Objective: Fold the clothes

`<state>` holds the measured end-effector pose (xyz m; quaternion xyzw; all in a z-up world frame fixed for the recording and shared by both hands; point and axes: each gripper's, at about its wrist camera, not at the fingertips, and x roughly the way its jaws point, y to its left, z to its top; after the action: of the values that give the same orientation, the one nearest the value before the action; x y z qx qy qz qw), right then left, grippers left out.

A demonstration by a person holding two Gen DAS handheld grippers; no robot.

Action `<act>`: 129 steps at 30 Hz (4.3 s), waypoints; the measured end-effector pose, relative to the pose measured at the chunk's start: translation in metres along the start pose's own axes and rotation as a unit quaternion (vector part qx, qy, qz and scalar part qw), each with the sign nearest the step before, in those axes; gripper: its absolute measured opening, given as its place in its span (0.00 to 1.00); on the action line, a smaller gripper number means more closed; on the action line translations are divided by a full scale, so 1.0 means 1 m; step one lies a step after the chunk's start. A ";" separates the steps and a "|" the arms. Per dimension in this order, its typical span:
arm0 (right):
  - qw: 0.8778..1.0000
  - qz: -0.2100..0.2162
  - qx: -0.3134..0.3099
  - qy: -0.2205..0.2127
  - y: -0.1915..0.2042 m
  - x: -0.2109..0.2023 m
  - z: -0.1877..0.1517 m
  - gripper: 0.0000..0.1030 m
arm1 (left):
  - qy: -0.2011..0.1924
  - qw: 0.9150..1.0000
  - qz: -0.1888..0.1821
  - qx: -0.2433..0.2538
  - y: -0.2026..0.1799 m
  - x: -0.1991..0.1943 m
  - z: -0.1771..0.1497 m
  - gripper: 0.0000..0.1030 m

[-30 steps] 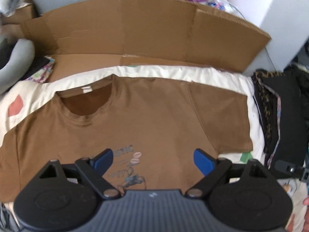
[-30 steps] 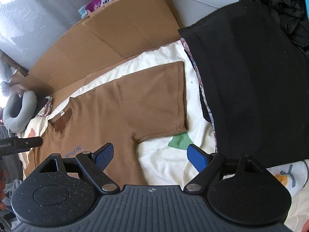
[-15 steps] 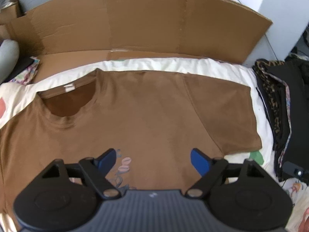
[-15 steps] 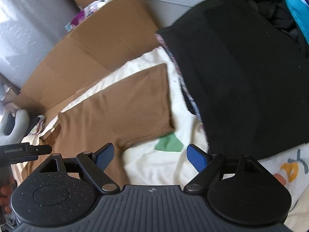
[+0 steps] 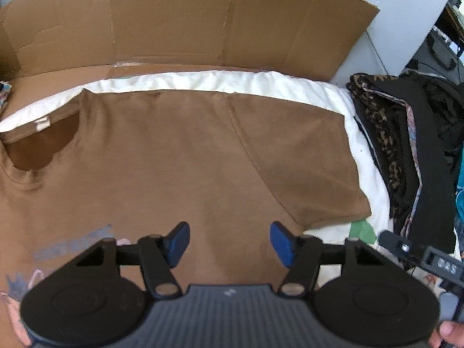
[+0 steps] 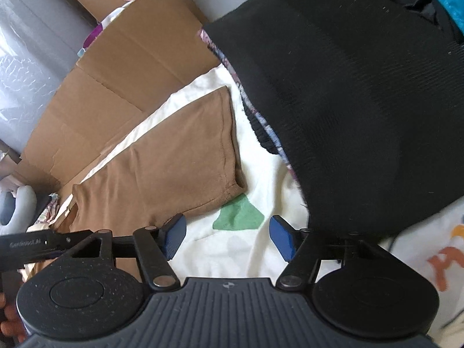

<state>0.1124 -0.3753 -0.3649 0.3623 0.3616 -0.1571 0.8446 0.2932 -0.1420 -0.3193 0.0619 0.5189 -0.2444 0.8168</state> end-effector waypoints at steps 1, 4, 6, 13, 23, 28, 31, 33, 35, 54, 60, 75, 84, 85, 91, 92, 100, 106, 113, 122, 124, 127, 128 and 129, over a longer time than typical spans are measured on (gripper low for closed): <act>1.000 0.001 0.003 0.000 0.001 0.005 0.001 0.63 | -0.002 1.000 -0.001 0.008 -0.001 0.003 -0.001 0.59; 1.000 0.010 0.011 -0.002 0.005 0.019 0.005 0.55 | -0.007 1.000 -0.002 0.029 -0.005 0.010 -0.004 0.50; 1.000 0.017 0.018 -0.001 0.006 0.027 0.008 0.55 | -0.009 0.999 -0.006 0.031 -0.006 0.013 -0.007 0.50; 0.998 0.022 0.063 0.011 -0.001 0.047 0.011 0.51 | -0.007 0.999 -0.034 0.030 -0.011 0.024 -0.013 0.35; 0.995 0.028 0.091 0.007 -0.003 0.061 0.021 0.06 | -0.012 0.997 -0.066 0.034 -0.023 0.034 -0.019 0.15; 0.997 0.041 0.069 -0.022 0.011 0.046 0.034 0.04 | -0.016 0.996 -0.075 0.038 -0.028 0.037 -0.022 0.09; 0.997 0.052 0.054 -0.032 0.020 0.042 0.042 0.04 | -0.019 0.996 -0.078 0.034 -0.030 0.039 -0.027 0.07; 0.997 0.059 0.043 -0.037 0.027 0.040 0.046 0.04 | -0.024 0.996 -0.081 0.035 -0.031 0.039 -0.028 0.06; 0.996 0.066 0.033 -0.041 0.033 0.038 0.051 0.04 | -0.031 0.995 -0.084 0.038 -0.033 0.039 -0.028 0.06; 0.989 0.145 -0.026 0.003 0.071 0.031 0.054 0.03 | -0.052 0.983 -0.119 -0.130 -0.017 0.063 -0.045 0.00; 0.983 0.172 -0.043 0.040 0.089 0.039 0.049 0.03 | -0.062 0.967 -0.136 -0.205 -0.011 0.069 -0.058 0.00; 0.968 0.206 -0.074 0.120 0.113 0.045 0.025 0.06 | -0.078 0.908 -0.179 -0.370 0.002 0.082 -0.084 0.00; 0.957 0.234 -0.082 0.149 0.106 0.041 0.021 0.37 | -0.071 0.911 -0.179 -0.364 0.001 0.080 -0.085 0.01; 0.957 0.236 -0.082 0.148 0.104 0.040 0.021 0.40 | -0.068 0.915 -0.178 -0.357 0.000 0.079 -0.085 0.01; 0.960 0.229 -0.075 0.140 0.088 0.032 0.022 0.41 | -0.031 0.945 -0.178 -0.271 0.008 0.069 -0.074 0.01; 0.962 0.225 -0.072 0.135 0.084 0.031 0.023 0.41 | -0.022 0.952 -0.173 -0.251 0.008 0.066 -0.071 0.01; 0.977 0.154 -0.090 0.119 0.055 0.033 0.018 0.41 | 0.005 0.975 -0.146 -0.170 0.030 0.037 -0.053 0.20; 0.975 0.131 -0.124 0.127 0.054 0.042 0.005 0.41 | 0.007 0.990 -0.085 -0.116 0.044 0.021 -0.039 0.39; 0.972 0.092 -0.176 0.125 0.069 0.060 -0.007 0.42 | 0.009 0.996 -0.029 -0.086 0.056 0.025 -0.022 0.47; 0.967 0.071 -0.217 0.111 0.078 0.076 -0.012 0.43 | -0.012 0.996 -0.036 -0.076 0.045 0.033 -0.013 0.26; 0.966 0.069 -0.225 0.107 0.077 0.077 -0.012 0.40 | -0.009 0.997 -0.035 -0.072 0.044 0.032 -0.016 0.10; 0.963 0.058 -0.242 0.099 0.079 0.078 -0.014 0.30 | -0.023 0.996 -0.042 -0.074 0.043 0.024 -0.016 0.08; 0.963 0.056 -0.243 0.098 0.078 0.078 -0.014 0.28 | -0.026 0.996 -0.045 -0.073 0.043 0.021 -0.016 0.08; 0.964 0.057 -0.241 0.097 0.076 0.078 -0.013 0.27 | -0.025 0.996 -0.050 -0.072 0.042 0.017 -0.014 0.07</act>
<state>0.1999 -0.3134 -0.3896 0.1813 0.4479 0.0197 0.8753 0.3074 -0.1057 -0.3473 -0.0292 0.5172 -0.2481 0.8186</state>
